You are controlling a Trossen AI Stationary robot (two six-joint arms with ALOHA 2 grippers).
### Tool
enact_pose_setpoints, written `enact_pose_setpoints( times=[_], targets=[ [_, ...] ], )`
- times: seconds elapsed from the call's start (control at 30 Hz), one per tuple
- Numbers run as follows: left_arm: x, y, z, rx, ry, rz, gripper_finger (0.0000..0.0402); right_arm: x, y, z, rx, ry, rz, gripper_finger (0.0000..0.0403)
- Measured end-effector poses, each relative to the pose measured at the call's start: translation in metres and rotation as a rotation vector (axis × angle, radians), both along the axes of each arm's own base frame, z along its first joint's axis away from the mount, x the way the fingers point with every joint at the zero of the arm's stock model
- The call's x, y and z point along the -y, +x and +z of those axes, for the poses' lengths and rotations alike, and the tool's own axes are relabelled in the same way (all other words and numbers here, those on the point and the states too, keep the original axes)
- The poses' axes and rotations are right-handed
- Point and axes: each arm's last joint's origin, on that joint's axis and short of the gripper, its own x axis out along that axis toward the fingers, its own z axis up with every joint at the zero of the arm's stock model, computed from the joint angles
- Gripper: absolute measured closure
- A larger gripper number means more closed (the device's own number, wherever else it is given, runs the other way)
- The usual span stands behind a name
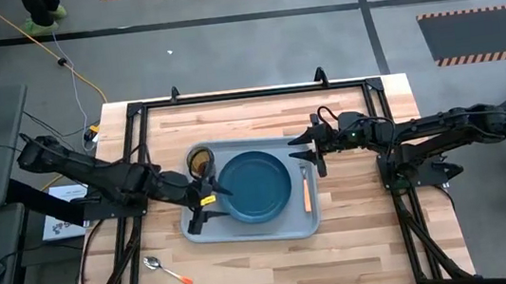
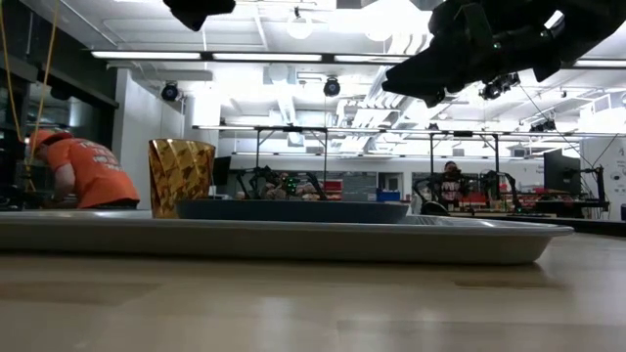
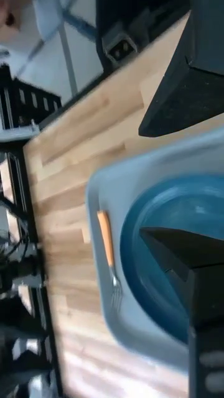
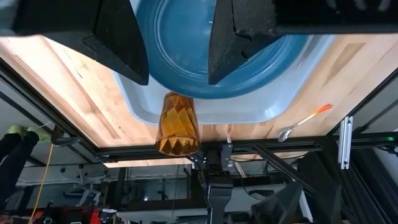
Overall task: Pick and place plate/cup/fork/spoon on tray
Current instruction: Put the orange spoon on the blue tray to the left of the orange fork
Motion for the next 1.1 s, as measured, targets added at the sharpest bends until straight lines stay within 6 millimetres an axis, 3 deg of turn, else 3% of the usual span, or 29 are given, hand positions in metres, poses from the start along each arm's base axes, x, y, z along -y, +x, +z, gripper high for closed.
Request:
enact_pose_setpoints(
  times=[0.4,0.7,0.83,1.1],
  targets=[
    [0.017,0.019,-0.021,-0.081,0.048,-0.050,0.0161,0.001,0.000,0.001,0.014,-0.021,0.002,0.0245],
    [0.040,0.047,-0.013,-0.263,0.138,-0.160,0.0161,0.001,0.000,0.001,0.013,-0.023,0.003,0.0245],
    [0.058,0.045,-0.024,-0.403,0.222,-0.228,0.0161,0.001,0.000,0.000,0.005,-0.019,0.003,0.0245],
    [0.101,0.021,-0.048,-0.620,0.405,-0.350,0.0161,0.000,0.000,0.000,0.005,-0.019,0.003,0.0245]
  ],
)
